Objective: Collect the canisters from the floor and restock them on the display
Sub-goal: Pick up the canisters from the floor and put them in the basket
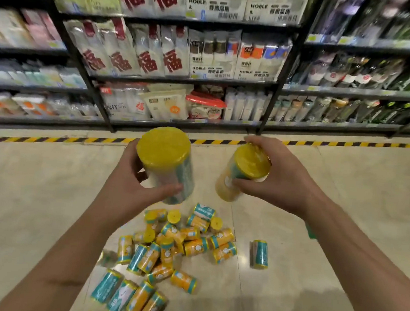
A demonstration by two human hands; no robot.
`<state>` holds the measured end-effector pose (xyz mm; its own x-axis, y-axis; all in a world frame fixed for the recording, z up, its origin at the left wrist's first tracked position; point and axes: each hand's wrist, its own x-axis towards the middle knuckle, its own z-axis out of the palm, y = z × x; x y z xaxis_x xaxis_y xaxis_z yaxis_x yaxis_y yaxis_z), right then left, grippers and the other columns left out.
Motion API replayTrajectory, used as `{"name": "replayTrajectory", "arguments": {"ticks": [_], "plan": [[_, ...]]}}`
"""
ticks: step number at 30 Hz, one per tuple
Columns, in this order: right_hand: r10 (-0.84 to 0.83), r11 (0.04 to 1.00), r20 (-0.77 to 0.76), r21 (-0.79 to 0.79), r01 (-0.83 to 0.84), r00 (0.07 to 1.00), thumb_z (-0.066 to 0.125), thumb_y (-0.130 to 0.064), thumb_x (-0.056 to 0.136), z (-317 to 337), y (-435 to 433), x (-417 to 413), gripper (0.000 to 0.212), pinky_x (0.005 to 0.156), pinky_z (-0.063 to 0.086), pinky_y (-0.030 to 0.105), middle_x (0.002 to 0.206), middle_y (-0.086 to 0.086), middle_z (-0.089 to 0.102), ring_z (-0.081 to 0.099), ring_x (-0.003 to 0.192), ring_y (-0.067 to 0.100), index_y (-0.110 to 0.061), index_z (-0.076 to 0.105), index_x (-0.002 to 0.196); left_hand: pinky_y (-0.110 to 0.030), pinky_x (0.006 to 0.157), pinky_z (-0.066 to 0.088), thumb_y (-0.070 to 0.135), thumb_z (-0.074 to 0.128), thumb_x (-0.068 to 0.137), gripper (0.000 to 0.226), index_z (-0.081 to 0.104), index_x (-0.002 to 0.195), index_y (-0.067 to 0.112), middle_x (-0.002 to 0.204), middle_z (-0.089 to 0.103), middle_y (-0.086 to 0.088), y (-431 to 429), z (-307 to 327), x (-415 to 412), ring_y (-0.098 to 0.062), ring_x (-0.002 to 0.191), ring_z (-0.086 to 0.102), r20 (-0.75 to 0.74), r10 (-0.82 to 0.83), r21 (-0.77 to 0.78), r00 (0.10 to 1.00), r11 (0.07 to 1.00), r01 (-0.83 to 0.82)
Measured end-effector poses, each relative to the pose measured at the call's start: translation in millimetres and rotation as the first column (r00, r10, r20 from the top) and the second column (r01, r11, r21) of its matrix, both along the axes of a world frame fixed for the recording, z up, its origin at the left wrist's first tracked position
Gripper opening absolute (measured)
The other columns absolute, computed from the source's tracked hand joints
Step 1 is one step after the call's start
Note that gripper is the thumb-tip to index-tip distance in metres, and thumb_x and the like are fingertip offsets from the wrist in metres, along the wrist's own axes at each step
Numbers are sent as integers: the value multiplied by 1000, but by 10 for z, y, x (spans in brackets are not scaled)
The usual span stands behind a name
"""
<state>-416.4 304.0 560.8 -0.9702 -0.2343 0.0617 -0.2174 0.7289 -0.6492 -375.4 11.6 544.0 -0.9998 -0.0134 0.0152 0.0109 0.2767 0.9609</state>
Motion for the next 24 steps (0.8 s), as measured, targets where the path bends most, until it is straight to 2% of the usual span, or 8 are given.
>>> {"name": "replayTrajectory", "arguments": {"ticks": [3,8,10,14,18,20,24], "plan": [[-9,998,-71,-56,5,997,92,-39,68,882,37,187,88,102,46,29,134,-17,50,49,118,1,-36,46,144,-13,80,53,31,91,53,81,48,120,50,111,64,33,37,835,92,8,106,62,-50,-15,5,999,1000,16],[-53,991,-139,-130,35,989,91,-44,66,2004,71,518,91,101,51,34,131,-20,51,55,115,4,-42,44,144,-29,85,56,36,92,56,81,51,123,53,116,66,27,133,1879,326,0,106,66,-136,-49,33,990,998,54],[-56,980,-169,-197,22,984,90,-43,68,2292,78,656,91,100,52,35,133,-19,53,56,116,5,-41,43,145,-27,82,56,38,95,57,78,51,118,59,114,66,28,169,2167,412,0,104,66,-157,-54,69,986,995,65],[-104,942,-194,-335,34,976,89,-44,70,2582,56,878,82,91,54,27,127,-23,55,58,110,-1,-47,46,140,-22,68,57,33,88,58,71,53,116,54,105,68,30,240,2548,562,3,94,68,-219,-37,134,975,989,67],[-160,856,-198,-516,35,967,90,-41,71,2728,-52,994,73,85,56,22,122,-24,61,63,105,-2,-51,52,133,-29,81,56,27,87,61,70,58,122,43,113,71,18,268,2752,641,-1,100,69,-249,-27,184,968,980,74],[-162,813,-208,-582,11,965,90,-38,72,2798,-123,997,69,85,57,24,122,-22,63,64,106,-1,-51,55,130,-26,80,55,26,85,61,68,59,122,39,112,72,17,273,2833,671,-1,100,69,-260,-16,224,965,971,77],[-113,825,-236,-564,-42,965,90,-39,72,2974,-309,1009,70,89,57,26,119,-26,62,64,107,-1,-51,53,130,-18,67,58,30,84,58,64,61,118,34,103,74,16,136,2960,753,-1,93,70,-268,-10,282,963,955,88]]}}
